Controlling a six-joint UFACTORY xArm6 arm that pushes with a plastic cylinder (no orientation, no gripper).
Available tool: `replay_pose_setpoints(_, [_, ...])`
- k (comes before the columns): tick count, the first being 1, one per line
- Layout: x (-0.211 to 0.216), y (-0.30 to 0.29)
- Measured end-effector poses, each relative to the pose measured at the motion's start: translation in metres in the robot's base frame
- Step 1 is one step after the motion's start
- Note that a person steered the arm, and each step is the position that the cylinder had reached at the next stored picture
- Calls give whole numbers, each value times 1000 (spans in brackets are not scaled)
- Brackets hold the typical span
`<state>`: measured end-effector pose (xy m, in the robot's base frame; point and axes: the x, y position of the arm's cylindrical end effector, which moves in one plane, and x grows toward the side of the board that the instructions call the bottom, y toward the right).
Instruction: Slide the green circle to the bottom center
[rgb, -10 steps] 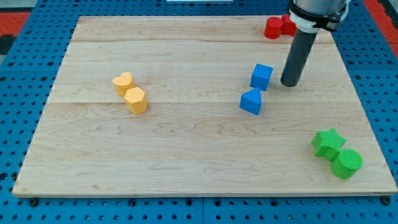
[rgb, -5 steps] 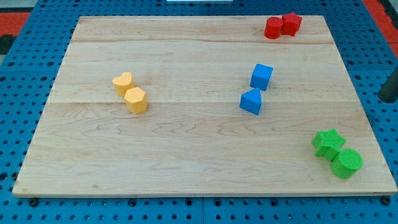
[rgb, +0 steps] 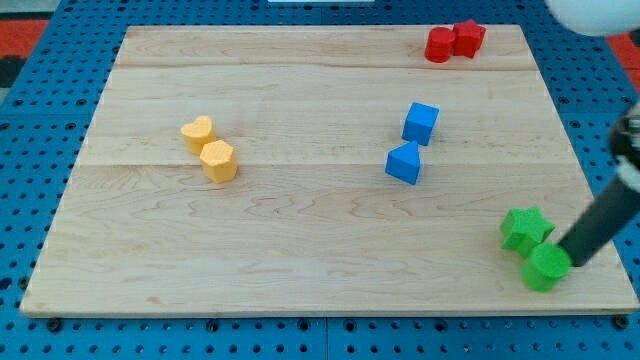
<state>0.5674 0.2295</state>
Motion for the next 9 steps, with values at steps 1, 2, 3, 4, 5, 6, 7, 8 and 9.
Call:
replay_pose_setpoints(1, [1, -11])
replay_pose_setpoints(2, [15, 28])
replay_pose_setpoints(3, [42, 23])
replay_pose_setpoints(4, [38, -36])
replay_pose_setpoints(5, [13, -113])
replay_pose_setpoints(6, [14, -145])
replay_pose_setpoints(7, [15, -124])
replay_pose_setpoints(8, [1, -116])
replay_pose_setpoints(9, [-26, -133])
